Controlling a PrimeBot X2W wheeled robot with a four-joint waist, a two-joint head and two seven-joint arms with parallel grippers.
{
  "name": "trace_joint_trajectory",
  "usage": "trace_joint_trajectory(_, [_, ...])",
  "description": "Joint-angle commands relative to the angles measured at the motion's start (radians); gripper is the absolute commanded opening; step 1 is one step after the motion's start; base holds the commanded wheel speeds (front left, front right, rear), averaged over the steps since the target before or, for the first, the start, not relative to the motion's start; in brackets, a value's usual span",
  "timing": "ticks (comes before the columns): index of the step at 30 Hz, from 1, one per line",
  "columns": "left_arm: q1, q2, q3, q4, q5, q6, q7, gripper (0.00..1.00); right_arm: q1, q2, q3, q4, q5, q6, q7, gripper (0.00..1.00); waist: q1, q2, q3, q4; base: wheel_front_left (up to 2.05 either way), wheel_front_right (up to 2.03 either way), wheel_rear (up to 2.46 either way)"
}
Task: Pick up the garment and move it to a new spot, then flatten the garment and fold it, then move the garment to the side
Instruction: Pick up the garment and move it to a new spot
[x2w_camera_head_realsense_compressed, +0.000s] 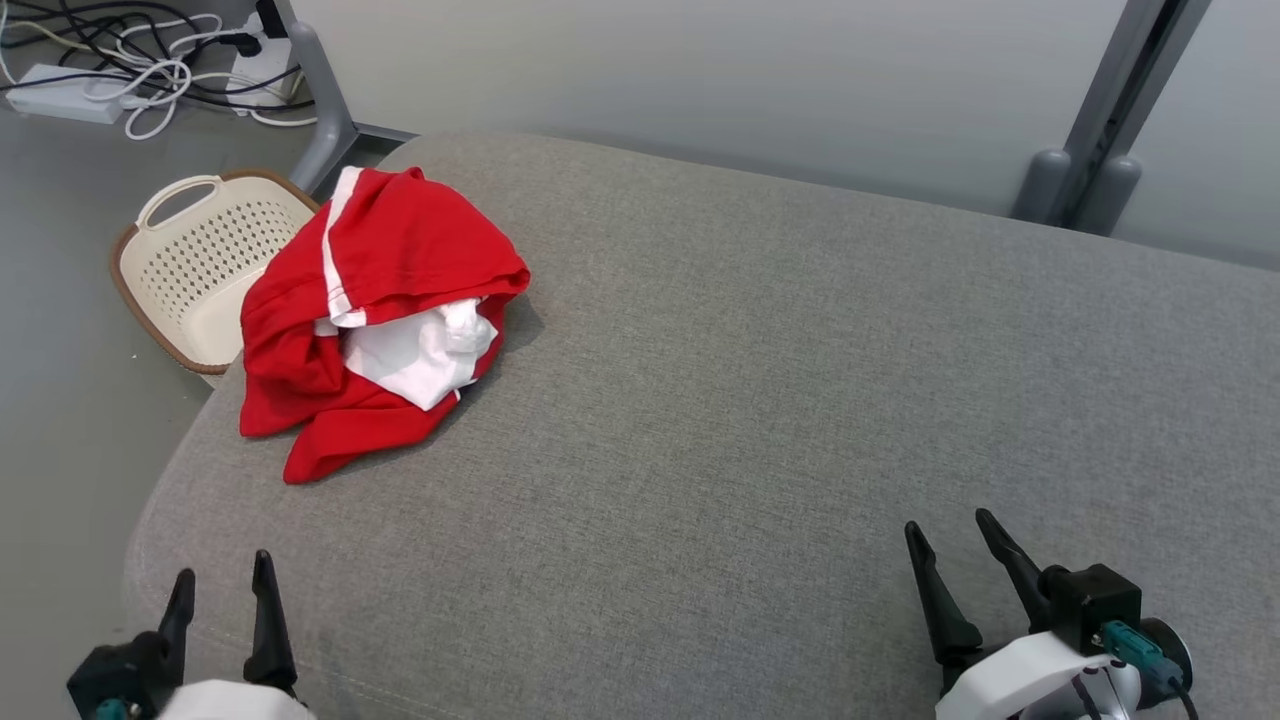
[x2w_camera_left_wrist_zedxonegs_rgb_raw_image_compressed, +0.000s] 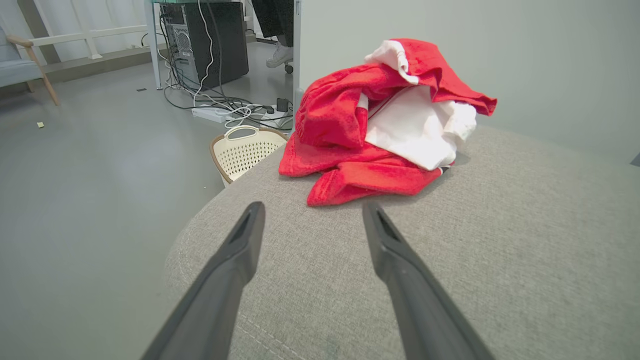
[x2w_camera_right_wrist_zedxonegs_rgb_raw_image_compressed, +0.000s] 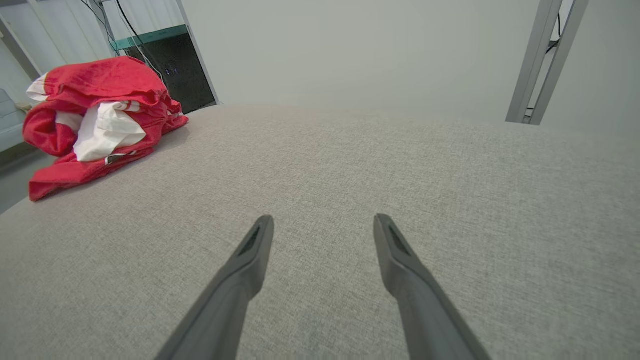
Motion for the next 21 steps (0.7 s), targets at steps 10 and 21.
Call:
trace_joint_trajectory(10, [-0.271,0.065,0.040,0.124,0.016,-0.061,0.000,1.00,-0.046,-0.034,0.007,0.010,-0.005,0.000,-0.004,1.00,0.0000,0.0000,0.083,-0.079,0.00,0.00,0.00])
trace_joint_trajectory(21, [-0.567,0.169,-0.035,0.356,-0.034,-0.095,0.006,1.00,-0.075,-0.053,0.011,0.014,0.014,0.000,-0.004,1.00,0.0000,0.0000,0.147,-0.142,0.00,0.00,0.00])
